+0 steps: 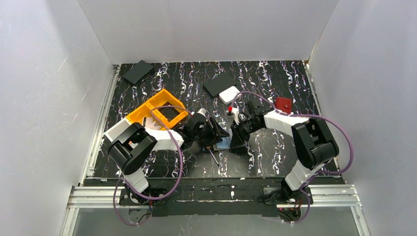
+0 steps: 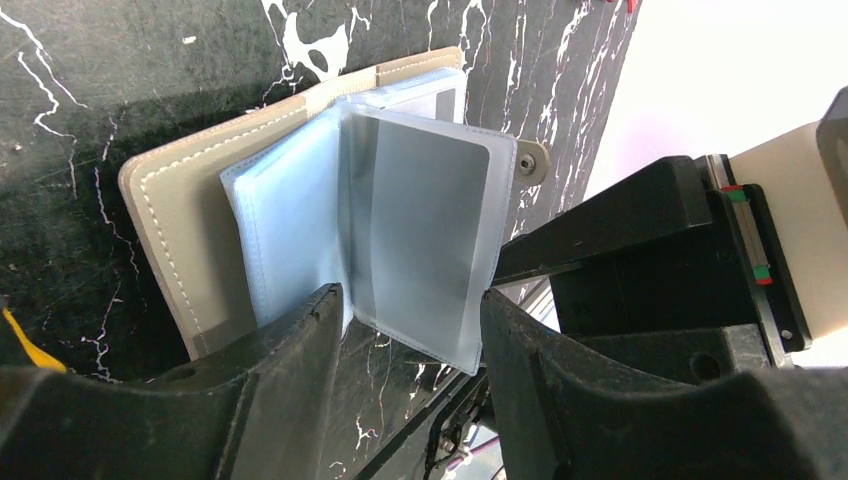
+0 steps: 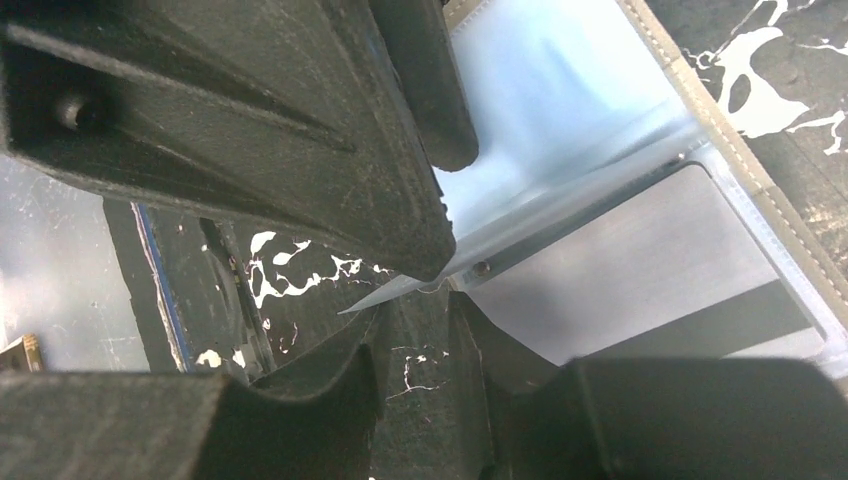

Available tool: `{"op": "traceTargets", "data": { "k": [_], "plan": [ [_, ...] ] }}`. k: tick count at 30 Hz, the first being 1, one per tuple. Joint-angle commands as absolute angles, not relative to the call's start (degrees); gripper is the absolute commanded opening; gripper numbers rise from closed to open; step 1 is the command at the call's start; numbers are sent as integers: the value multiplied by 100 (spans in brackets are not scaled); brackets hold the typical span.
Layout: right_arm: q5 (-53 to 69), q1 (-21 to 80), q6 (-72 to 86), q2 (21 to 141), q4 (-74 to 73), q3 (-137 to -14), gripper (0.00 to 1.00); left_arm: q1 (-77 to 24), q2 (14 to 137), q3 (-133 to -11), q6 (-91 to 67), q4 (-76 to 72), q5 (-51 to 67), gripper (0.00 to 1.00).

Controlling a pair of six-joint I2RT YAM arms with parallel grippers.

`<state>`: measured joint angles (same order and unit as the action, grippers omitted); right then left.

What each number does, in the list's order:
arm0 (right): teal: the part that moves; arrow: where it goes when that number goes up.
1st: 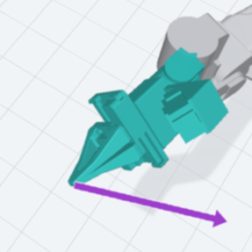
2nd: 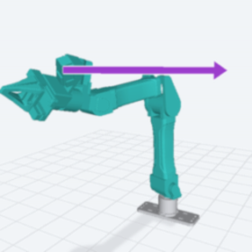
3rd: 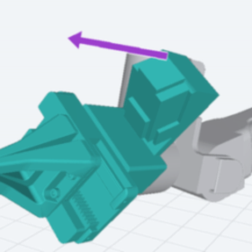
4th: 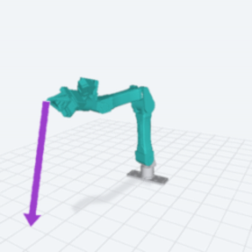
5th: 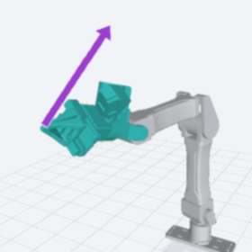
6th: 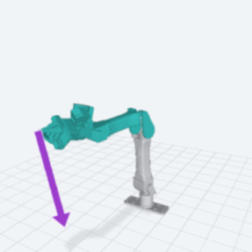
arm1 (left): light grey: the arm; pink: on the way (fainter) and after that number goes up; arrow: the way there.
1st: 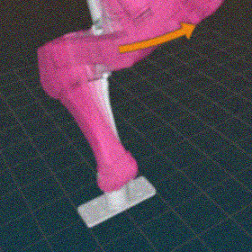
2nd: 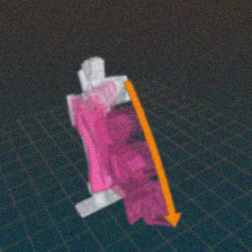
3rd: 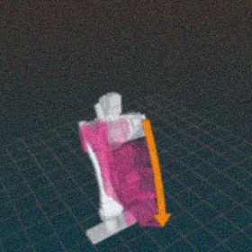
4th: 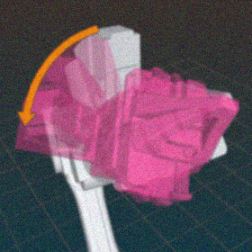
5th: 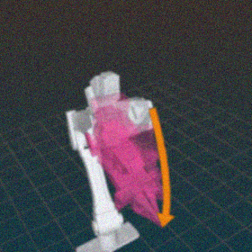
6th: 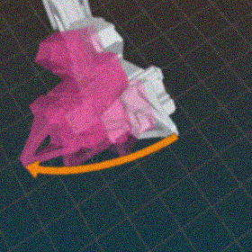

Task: Take the credit cards out of the card holder
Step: Remove the credit card from the card holder.

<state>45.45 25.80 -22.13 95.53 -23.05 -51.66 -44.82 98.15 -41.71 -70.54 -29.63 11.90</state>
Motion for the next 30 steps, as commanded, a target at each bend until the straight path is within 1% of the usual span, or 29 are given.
{"op": "traceTargets", "data": {
  "k": [1,12,30],
  "plan": [
    [4771,2673,-2396,9624,-2446,-5404,36,-4447,9711,-4085,-6961,-2931,1209,52],
    [4722,2780,-2503,9643,-2509,-5422,37,-4438,9556,-4025,-6774,-2938,1270,55],
    [4711,2856,-2601,9650,-2575,-5446,40,-4440,9458,-3981,-6522,-3052,1354,56]
  ]
}}
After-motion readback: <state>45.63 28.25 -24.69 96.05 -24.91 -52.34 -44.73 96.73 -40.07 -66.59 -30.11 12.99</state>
